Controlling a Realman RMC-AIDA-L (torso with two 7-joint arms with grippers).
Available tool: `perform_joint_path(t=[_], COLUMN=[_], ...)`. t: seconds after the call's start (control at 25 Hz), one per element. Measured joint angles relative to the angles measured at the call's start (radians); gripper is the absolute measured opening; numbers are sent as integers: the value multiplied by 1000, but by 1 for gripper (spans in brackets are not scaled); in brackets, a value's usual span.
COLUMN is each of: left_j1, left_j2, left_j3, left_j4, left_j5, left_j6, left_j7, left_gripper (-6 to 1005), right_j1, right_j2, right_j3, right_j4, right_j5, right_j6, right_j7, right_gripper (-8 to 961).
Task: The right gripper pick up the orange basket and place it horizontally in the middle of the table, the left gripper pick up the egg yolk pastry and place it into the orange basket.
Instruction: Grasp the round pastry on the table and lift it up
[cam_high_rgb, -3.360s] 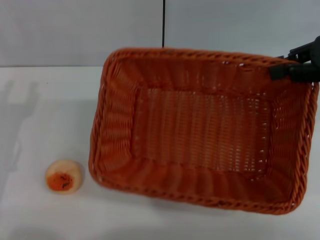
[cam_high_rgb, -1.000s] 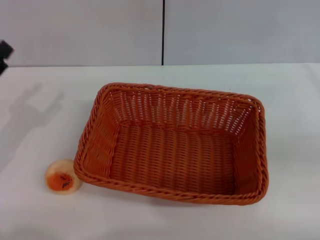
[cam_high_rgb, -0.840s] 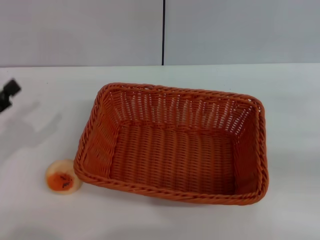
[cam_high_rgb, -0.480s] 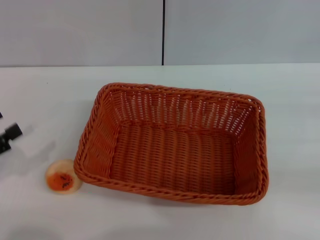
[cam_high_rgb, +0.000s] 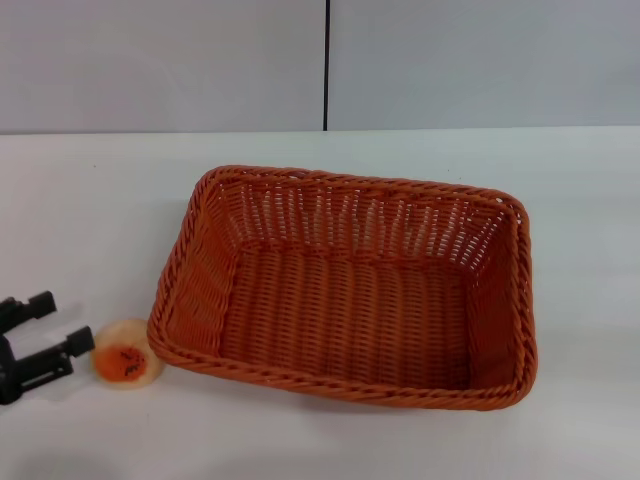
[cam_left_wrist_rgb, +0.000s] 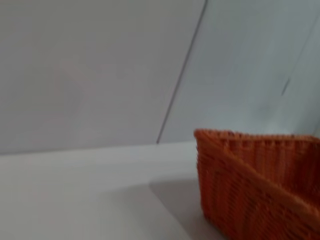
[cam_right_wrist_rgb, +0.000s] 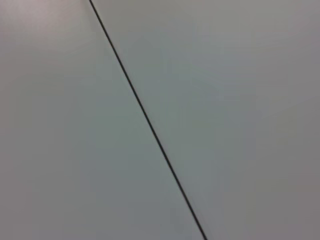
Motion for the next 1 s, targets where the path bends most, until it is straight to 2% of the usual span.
perform_joint_path(t=[0.04, 0.08, 0.16, 0.52, 1.0], left_j1=[0, -11, -15, -25, -37], left_j2=[0, -20, -25, -34, -44], left_j3=[0, 2, 3, 5, 59], left_j4=[0, -1, -1, -6, -8], left_j5=[0, 74, 90, 125, 125], left_j6=[0, -39, -49, -76, -101], left_j7=[0, 9, 10, 10, -1], left_gripper=[808, 808, 808, 807, 805], right_j1=[4, 7, 12, 21, 19], right_j2=[0, 1, 2, 3, 3], right_j3=[-2, -3, -3, -4, -4], right_j4=[0, 0, 0, 1, 3], right_j5=[0, 0, 0, -9, -11], right_j6=[-2, -2, -2, 6, 10], right_j7=[0, 0, 0, -6, -8], right_gripper=[433, 433, 433, 433, 433])
